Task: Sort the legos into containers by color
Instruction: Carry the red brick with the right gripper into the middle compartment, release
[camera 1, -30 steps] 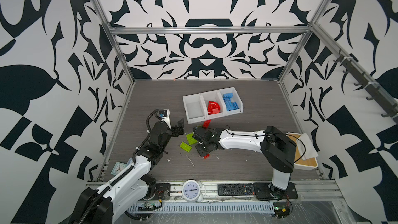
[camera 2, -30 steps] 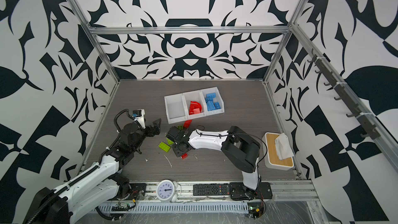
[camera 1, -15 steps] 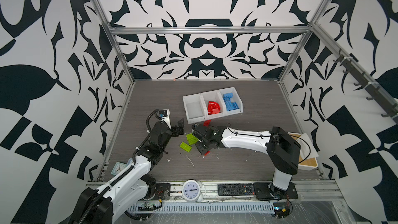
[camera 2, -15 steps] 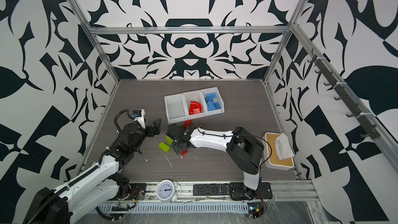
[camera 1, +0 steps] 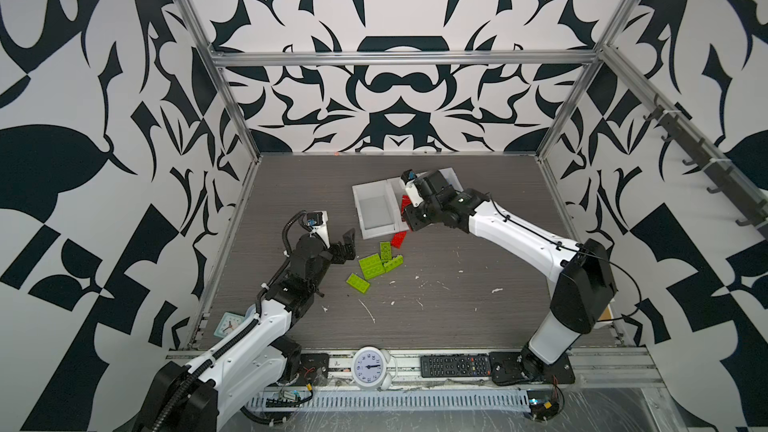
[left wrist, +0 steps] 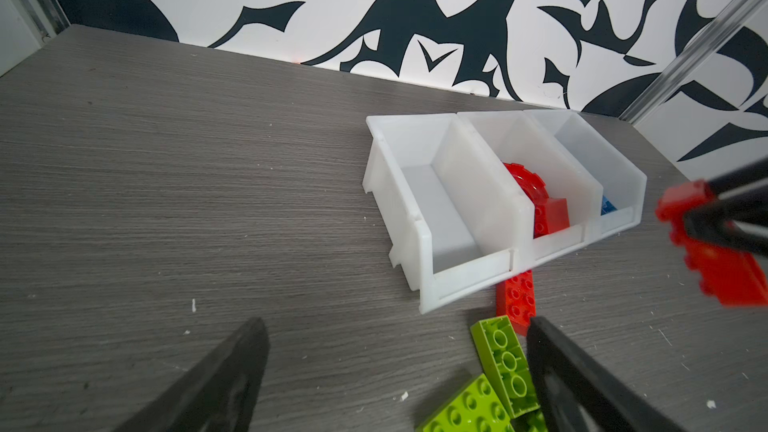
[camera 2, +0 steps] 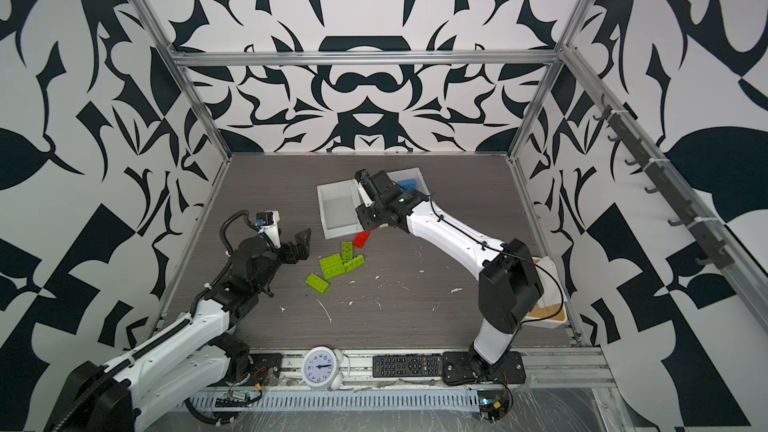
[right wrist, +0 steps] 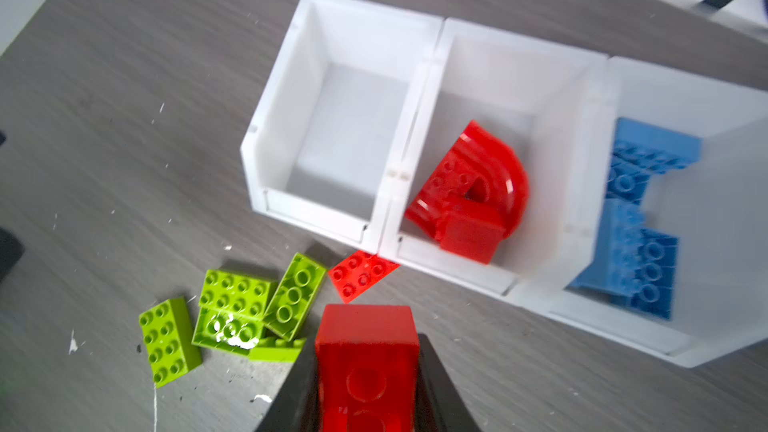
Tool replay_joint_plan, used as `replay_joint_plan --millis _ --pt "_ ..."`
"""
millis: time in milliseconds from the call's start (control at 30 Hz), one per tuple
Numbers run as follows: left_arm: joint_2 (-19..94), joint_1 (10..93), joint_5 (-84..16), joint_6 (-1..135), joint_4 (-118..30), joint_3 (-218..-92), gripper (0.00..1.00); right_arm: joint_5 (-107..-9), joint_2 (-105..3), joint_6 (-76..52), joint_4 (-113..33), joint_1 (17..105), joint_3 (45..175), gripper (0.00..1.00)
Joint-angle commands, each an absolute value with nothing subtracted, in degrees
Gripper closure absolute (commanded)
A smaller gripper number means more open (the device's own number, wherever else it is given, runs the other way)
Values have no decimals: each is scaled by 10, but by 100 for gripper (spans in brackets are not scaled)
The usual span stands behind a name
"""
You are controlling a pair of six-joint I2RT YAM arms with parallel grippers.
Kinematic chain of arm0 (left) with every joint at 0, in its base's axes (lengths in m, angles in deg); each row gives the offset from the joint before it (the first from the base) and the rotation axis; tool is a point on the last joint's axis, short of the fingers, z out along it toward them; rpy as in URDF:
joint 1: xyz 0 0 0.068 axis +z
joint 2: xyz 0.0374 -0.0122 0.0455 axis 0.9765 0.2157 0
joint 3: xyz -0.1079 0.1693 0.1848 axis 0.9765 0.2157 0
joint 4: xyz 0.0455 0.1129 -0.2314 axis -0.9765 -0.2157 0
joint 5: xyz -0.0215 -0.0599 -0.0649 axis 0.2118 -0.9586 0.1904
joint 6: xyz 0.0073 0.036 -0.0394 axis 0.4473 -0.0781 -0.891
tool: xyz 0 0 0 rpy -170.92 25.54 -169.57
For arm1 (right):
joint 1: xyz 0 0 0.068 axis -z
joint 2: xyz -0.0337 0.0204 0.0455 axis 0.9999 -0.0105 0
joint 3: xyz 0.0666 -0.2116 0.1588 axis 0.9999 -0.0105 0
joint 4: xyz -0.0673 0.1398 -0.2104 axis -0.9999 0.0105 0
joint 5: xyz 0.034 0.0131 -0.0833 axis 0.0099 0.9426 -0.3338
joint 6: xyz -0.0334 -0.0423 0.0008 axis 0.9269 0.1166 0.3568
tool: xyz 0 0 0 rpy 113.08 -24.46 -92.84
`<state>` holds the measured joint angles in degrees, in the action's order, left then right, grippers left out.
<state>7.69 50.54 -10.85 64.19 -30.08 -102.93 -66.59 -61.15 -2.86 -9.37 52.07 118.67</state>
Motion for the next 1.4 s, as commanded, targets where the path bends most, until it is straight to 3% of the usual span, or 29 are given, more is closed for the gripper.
replay_joint_plan --millis 0,233,433,833,967,1133,1367 --pt "69 507 -102 643 -298 -1023 1 -625 -633 34 -87 559 1246 69" --pt "67 507 -98 646 -300 -1023 1 -567 -754 63 -58 632 1389 70" --pt "74 507 -101 645 -299 -1027 1 -536 -835 60 -51 643 1476 70" --pt "70 506 -101 645 -302 -1026 1 -484 -882 42 -79 642 1489 66" --pt "72 507 -102 645 -301 -1027 1 -484 -887 45 -78 643 1492 60" --pt "73 507 -102 645 -299 -1027 0 -492 -895 48 -71 643 1506 44" --pt "72 506 -101 645 -299 -1025 1 -506 -827 41 -72 638 1449 40"
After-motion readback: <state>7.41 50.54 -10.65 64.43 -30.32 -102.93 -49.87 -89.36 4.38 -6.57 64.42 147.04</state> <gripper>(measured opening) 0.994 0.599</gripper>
